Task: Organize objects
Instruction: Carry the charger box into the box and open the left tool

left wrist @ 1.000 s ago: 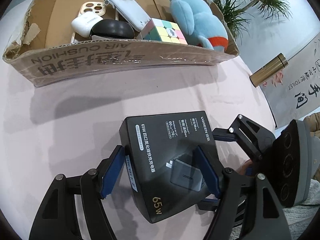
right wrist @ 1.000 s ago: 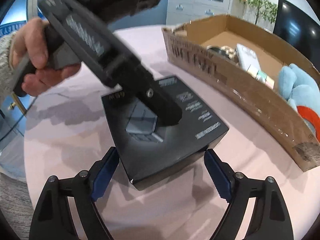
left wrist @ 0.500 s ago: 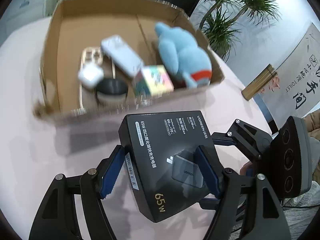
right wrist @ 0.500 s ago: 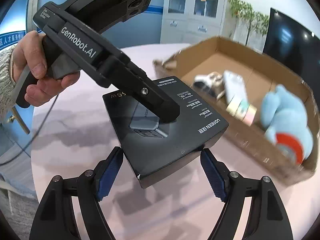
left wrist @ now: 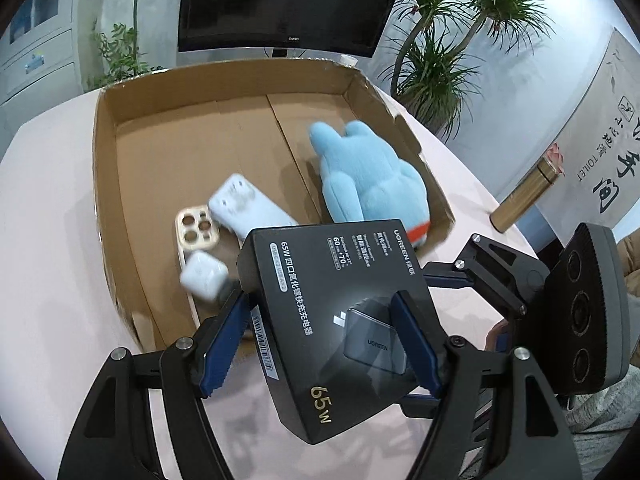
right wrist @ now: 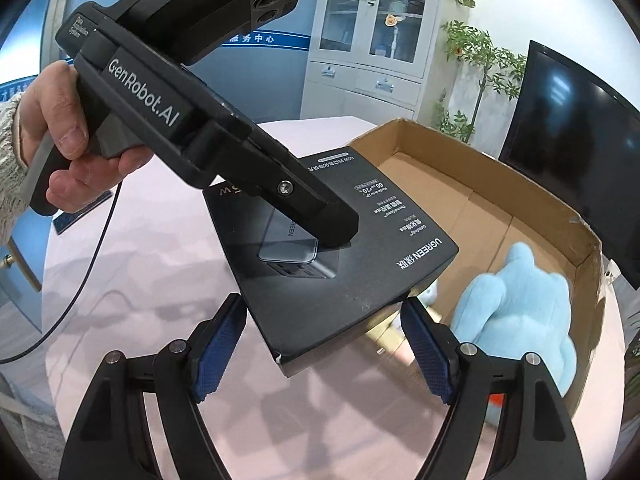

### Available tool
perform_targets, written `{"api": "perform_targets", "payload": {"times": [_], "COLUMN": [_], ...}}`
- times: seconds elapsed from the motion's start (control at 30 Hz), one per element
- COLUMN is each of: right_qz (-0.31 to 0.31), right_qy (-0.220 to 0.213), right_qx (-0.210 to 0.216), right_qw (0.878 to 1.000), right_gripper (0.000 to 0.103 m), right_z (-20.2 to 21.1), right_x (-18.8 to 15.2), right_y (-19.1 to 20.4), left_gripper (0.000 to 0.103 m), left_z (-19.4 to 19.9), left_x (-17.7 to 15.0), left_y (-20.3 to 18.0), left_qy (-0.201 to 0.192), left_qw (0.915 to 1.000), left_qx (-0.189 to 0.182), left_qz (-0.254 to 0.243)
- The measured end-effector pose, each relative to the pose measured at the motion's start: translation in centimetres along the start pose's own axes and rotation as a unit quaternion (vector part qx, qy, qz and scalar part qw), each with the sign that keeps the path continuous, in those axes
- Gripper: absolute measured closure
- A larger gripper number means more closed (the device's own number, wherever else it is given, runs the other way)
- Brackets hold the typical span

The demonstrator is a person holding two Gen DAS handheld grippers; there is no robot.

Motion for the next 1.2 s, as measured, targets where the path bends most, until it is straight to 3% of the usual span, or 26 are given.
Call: {"api": "perform_targets", "payload": {"times": [0.37,0.73,1.2], "right_qz": [-0.017,-0.034,-0.077], "right_qy": [0.014,0.049,0.086], "right_qx": [0.017,0.036,0.024], "right_qw": [1.0,0.998,0.993], "right_gripper": [0.024,0.024,0.024], "right_z": [-5.7,-11.6,-13.9], "right_x": [2.9,2.4,4.3], "right_y": [-6.4,-10.0,-12.2], "left_gripper": [0.031,0.031,0.031], "left_z": [-4.1,-8.8,-10.1], "left_x": [5.3,6.2,8.6], "left_y": [4.4,7.8,9.1], "left_qy": [0.01,0.038,0.018], "left_qw": [0.9999,0.9987,0.9988], "left_qx": [0.001,-0.002,0.016], "left_qz": [0.012,0.033,0.044]}}
Point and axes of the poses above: each gripper's, at about its wrist camera, not at the fingertips, and z roughly against the way its jaws point, y to its left, x to its top, the point moved 1 cm from there along -z, roughly the way its jaws point
